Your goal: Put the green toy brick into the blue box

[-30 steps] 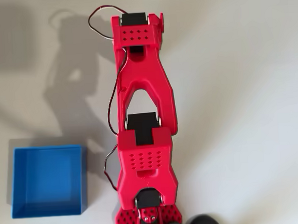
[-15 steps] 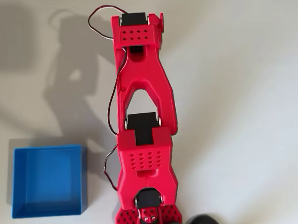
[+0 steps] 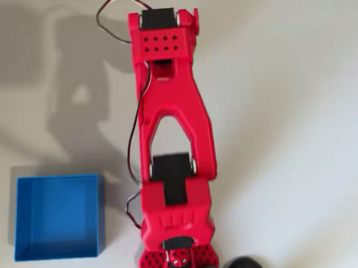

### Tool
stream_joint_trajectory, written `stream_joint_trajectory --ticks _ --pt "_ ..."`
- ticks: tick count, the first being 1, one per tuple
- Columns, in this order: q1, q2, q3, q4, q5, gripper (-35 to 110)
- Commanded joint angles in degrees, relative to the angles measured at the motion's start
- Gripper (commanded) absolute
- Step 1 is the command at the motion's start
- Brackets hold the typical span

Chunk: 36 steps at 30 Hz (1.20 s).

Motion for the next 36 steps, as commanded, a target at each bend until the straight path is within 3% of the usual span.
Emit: stream_joint_trajectory --ticks 1,9,22,36 --pt "-3.0 14.2 4.4 1.2 0.0 0" --pt "-11.5 29.1 18.2 1.7 0.2 0" --pt "-35.1 47.5 32.3 8.2 6.9 0" --pt "-54.4 48.9 30.5 17.7 19.8 0"
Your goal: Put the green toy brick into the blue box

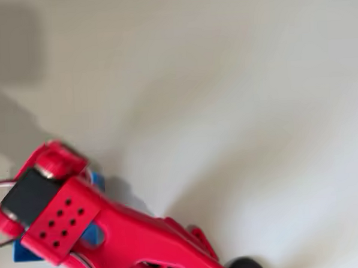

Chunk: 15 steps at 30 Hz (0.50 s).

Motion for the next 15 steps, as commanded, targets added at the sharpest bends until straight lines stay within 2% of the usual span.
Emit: stream_joint_trajectory --ticks 1,9,15 --pt "-6.9 3.0 -3.5 2.6 4.0 0" --pt "-16.3 2.5 -2.9 2.5 7.5 0" --pt "-17.5 -5.5 -4.0 2.5 9.4 0"
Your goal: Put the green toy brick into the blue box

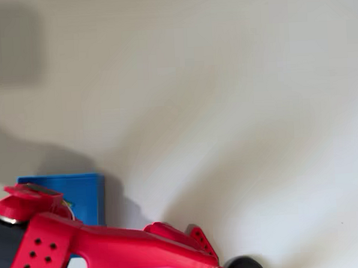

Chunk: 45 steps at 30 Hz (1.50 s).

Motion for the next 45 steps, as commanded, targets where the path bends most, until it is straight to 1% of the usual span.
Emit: stream_joint_trajectory --ticks 1,9,16,19,20,26,31,33,36,41,45 --pt "-1.8 -4.7 -4.2 0.9 2.1 0" --pt "-1.8 -16.5 -7.9 0.7 3.0 0" --pt "-2.2 -21.2 -12.5 0.6 -0.4 0" --pt "-2.4 -21.4 -13.8 0.6 -2.5 18" --pt "-2.4 -21.4 -14.2 0.7 -2.9 22" --pt "-2.3 -21.1 -15.2 1.2 -4.0 27" --pt "-1.8 -20.9 -15.6 2.0 -2.8 29" --pt "-1.1 -20.8 -15.8 2.0 -2.5 28" --pt "0.5 -20.6 -16.5 1.8 -2.5 24" --pt "6.8 -20.3 -20.0 2.0 -1.1 0" --pt "12.0 -18.3 -21.0 2.0 -1.9 0"
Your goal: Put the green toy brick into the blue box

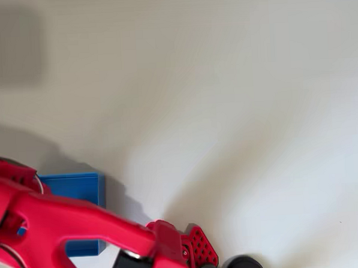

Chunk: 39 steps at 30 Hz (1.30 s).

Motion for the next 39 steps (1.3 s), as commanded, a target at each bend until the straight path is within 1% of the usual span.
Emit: stream_joint_trajectory --ticks 1,6,10,13,21,26,31,39 --pt "5.3 5.8 -2.6 1.1 -0.5 0" --pt "7.0 16.0 0.4 1.0 -3.9 0" --pt "12.2 22.1 2.5 1.0 -6.1 0" --pt "19.2 24.4 4.3 0.4 -7.6 0" --pt "41.7 28.7 10.8 -6.1 -10.0 0" --pt "51.3 34.4 16.9 -11.7 -10.5 0" --pt "55.8 43.1 25.8 -15.5 -11.4 0" --pt "56.4 59.9 42.7 -18.0 -12.3 0"
